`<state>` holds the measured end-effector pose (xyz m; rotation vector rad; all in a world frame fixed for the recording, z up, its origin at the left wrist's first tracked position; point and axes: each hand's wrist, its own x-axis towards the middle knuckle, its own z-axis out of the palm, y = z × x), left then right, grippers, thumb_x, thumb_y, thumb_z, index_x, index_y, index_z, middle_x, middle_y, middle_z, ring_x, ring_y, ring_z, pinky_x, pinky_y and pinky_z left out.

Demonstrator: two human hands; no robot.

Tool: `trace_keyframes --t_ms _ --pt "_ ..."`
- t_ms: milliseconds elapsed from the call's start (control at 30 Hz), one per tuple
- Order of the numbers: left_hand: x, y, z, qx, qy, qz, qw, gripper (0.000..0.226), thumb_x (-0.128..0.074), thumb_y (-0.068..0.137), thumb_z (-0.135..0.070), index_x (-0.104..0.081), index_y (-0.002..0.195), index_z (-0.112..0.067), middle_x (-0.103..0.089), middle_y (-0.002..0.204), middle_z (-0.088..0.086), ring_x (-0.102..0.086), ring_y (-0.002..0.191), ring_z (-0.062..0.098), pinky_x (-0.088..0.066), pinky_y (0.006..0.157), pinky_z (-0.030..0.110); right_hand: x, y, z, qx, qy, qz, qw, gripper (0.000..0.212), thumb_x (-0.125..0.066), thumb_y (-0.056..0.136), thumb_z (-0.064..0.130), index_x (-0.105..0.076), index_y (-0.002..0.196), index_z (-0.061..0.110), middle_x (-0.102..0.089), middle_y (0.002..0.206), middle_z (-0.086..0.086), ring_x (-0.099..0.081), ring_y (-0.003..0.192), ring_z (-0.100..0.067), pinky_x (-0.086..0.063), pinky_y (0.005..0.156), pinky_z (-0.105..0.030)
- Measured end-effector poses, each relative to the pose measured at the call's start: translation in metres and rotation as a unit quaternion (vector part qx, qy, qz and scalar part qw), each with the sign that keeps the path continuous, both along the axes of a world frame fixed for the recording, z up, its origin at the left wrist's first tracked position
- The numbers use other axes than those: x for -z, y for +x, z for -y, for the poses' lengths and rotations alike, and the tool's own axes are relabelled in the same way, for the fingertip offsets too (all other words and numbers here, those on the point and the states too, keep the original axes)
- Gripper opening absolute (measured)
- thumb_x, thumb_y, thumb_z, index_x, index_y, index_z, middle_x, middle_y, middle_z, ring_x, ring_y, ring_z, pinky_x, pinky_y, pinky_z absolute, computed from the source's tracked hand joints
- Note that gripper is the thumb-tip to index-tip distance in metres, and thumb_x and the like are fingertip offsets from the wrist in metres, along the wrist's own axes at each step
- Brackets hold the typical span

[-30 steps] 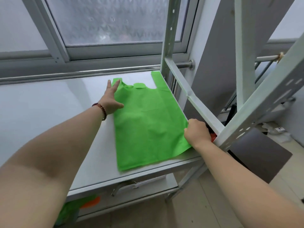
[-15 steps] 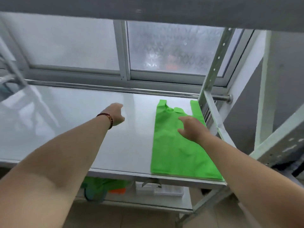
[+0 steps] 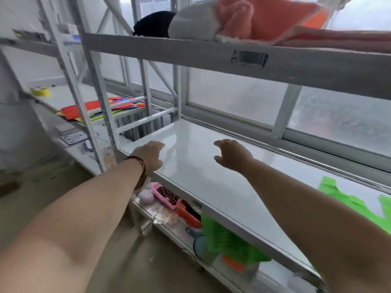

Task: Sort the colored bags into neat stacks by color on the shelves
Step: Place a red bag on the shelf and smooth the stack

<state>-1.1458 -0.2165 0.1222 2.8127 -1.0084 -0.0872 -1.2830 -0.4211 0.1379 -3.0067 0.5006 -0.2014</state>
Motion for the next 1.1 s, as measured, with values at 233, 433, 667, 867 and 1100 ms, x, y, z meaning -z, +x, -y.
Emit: trace_keyframes --t_ms 233,433,667,867,1100 --pt "-0.030 0.079 -0.169 -0.085 -0.021 0.007 0.996 0.052 -0.052 0.089 -0.021 -0.039 0.138 -0.008 -0.038 0.146 0.012 -0.038 0.134 0.026 -0.033 0.111 0.038 -0.018 0.137 -0.154 -0.117 0.010 0.036 0.992 0.048 -0.053 0.089 0.023 -0.047 0.136 0.012 -0.052 0.139 -0.010 -0.050 0.127 -0.027 -0.043 0.105 -0.037" --pt "-0.045 0.149 -0.296 -0.140 -0.041 0.024 0.989 0.060 -0.051 0.089 -0.014 -0.029 0.145 -0.011 -0.027 0.154 0.008 -0.028 0.141 0.023 -0.024 0.114 0.029 -0.023 0.238 -0.278 -0.174 0.019 0.066 0.982 0.036 -0.053 0.087 0.017 -0.057 0.123 0.009 -0.062 0.125 -0.015 -0.058 0.116 -0.030 -0.048 0.092 -0.034" --pt "-0.045 0.228 -0.393 -0.208 -0.035 0.023 0.977 0.061 -0.051 0.087 -0.014 -0.030 0.145 -0.012 -0.030 0.153 0.008 -0.032 0.139 0.023 -0.029 0.113 0.031 -0.014 0.349 -0.381 -0.246 0.021 0.029 0.969 0.049 -0.055 0.090 0.023 -0.046 0.137 0.015 -0.055 0.136 -0.011 -0.056 0.121 -0.026 -0.050 0.095 -0.034" --pt "-0.027 0.323 -0.435 -0.232 -0.040 0.012 0.972 0.061 -0.049 0.088 -0.013 -0.030 0.146 -0.011 -0.028 0.154 0.009 -0.031 0.140 0.024 -0.028 0.112 0.028 -0.001 0.453 -0.428 -0.276 0.018 0.018 0.961 0.043 -0.053 0.090 0.017 -0.051 0.132 0.009 -0.058 0.130 -0.014 -0.056 0.117 -0.029 -0.049 0.095 -0.037" --pt "-0.027 0.472 -0.454 -0.237 -0.037 -0.001 0.971 0.056 -0.047 0.089 -0.013 -0.034 0.143 -0.011 -0.032 0.151 0.010 -0.036 0.136 0.026 -0.033 0.108 0.031 0.016 0.609 -0.446 -0.263 0.015 0.003 0.965 0.027 -0.053 0.085 0.014 -0.058 0.110 0.006 -0.066 0.106 -0.014 -0.062 0.092 -0.031 -0.049 0.066 -0.032"
